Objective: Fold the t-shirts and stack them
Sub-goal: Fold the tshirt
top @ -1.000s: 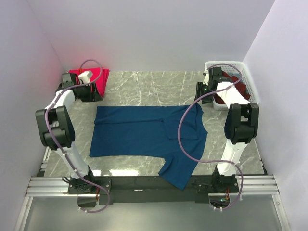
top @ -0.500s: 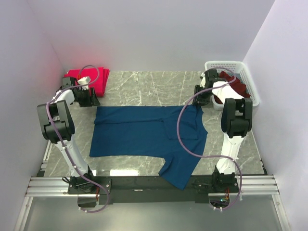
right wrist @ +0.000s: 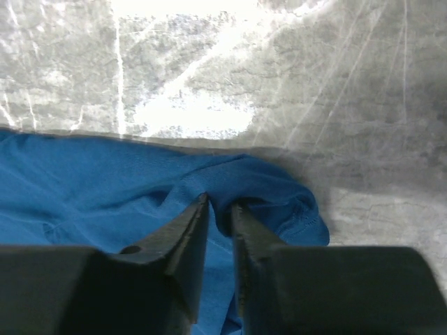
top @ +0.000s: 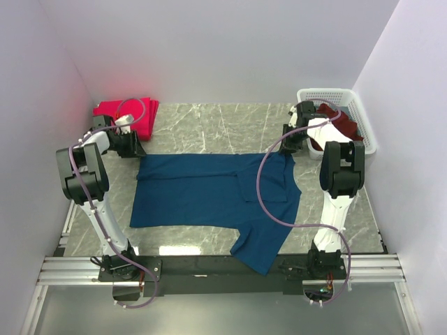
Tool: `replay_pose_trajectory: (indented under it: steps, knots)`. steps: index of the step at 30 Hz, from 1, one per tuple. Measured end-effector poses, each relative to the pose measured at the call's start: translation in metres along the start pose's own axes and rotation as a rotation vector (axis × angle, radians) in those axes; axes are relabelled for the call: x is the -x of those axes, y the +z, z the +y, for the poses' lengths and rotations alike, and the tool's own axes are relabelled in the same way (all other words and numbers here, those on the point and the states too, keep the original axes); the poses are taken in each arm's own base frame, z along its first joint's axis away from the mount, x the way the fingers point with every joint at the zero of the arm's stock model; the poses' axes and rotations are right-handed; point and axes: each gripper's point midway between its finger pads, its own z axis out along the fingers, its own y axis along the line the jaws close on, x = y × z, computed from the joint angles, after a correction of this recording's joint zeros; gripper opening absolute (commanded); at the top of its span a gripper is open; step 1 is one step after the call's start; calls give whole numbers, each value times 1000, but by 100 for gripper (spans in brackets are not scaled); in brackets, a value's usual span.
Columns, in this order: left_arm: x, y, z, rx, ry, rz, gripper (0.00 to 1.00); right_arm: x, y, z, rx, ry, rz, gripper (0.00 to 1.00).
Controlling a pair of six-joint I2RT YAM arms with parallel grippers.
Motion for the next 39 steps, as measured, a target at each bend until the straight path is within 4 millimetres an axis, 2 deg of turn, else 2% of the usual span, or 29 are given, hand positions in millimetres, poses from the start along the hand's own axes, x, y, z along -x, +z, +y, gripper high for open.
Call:
replay_pose_trajectory:
  steps: [2, 5, 6, 8, 9, 10, 15, 24, 28, 32, 34, 35, 36, 38, 39]
  knots:
    - [-3, 3, 0, -10, -9, 9, 34, 1, 0, 2, 7, 1, -2, 21]
    - [-5, 5, -1, -21, -15, 13, 26, 2, 0, 3, 12, -1, -3, 15]
    - [-4, 5, -1, -22, -18, 11, 19, 2, 0, 3, 13, -1, -3, 9]
    - [-4, 5, -2, -25, -24, 8, 12, 2, 0, 3, 13, -2, -3, 2]
    - [-3, 5, -2, -25, -26, 6, 4, 2, 0, 3, 13, -3, -3, 0]
    - [-3, 5, -2, -25, -27, 4, 1, 2, 0, 3, 13, -3, -3, 0]
    - [-1, 6, 3, -17, -45, -19, 1, 3, 0, 1, 4, -11, -11, 0]
    - [5, -8, 32, 32, -107, -74, 1, 21, 0, -3, -43, -48, -75, 0]
    - [11, -8, 33, 41, -128, -88, 1, 46, -7, 10, -58, -104, -145, 0]
    - [24, -9, 35, 55, -126, -124, 1, 65, -2, 22, -79, -151, -190, 0]
    - [29, -10, 37, 64, -123, -136, 5, 72, 6, 25, -96, -168, -197, 16]
    - [32, -11, 38, 68, -120, -142, 10, 74, 9, 26, -104, -174, -195, 31]
    - [33, -11, 38, 69, -118, -144, 23, 77, 13, 27, -112, -175, -195, 39]
    - [37, -13, 38, 69, -109, -149, 37, 80, 18, 23, -132, -180, -191, 48]
    - [38, -14, 38, 70, -104, -152, 39, 79, 17, 22, -141, -179, -186, 50]
